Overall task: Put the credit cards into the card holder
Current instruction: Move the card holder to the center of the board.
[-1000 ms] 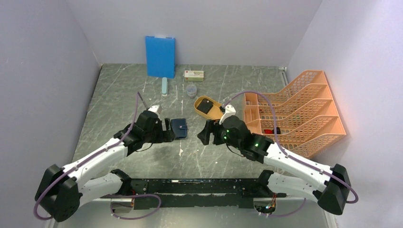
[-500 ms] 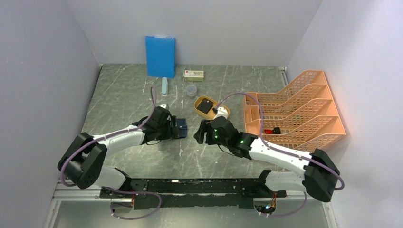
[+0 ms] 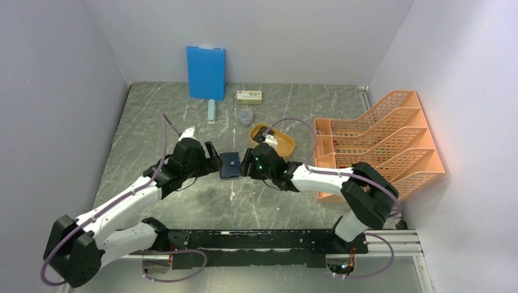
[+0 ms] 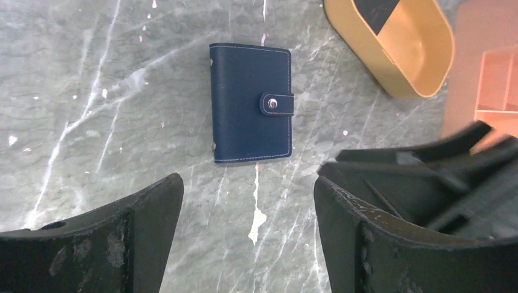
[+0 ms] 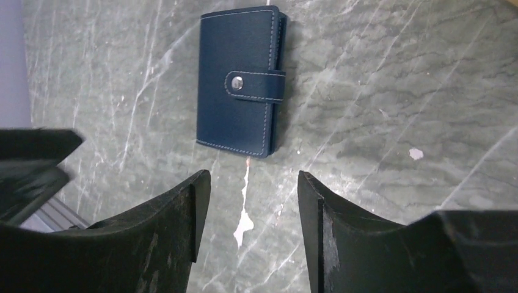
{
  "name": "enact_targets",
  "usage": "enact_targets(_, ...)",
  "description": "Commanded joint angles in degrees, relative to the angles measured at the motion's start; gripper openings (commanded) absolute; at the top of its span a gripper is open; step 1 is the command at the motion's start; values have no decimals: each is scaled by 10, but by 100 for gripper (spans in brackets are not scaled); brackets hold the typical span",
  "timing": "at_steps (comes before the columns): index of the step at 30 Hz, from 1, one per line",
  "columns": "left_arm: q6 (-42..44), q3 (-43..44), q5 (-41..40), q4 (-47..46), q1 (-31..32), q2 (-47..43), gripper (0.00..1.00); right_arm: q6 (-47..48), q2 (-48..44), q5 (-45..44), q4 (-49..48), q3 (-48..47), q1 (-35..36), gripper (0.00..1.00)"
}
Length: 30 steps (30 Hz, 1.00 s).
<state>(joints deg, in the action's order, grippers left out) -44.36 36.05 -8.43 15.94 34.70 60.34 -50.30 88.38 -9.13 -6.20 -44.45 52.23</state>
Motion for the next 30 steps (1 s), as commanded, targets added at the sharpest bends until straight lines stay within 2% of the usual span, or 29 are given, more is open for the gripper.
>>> enact_targets(1, 8, -6, -36, 61, -4, -51, 82, -32, 40, 12, -47, -21, -9, 58)
enact_targets(9, 32, -14, -46, 94, -6, -99, 83, -37, 88, 17, -66, -40, -10, 52)
enact_targets(30, 36, -40, -42, 102, -7, -132, 82, -52, 162, 43, -76, -58, -12, 39)
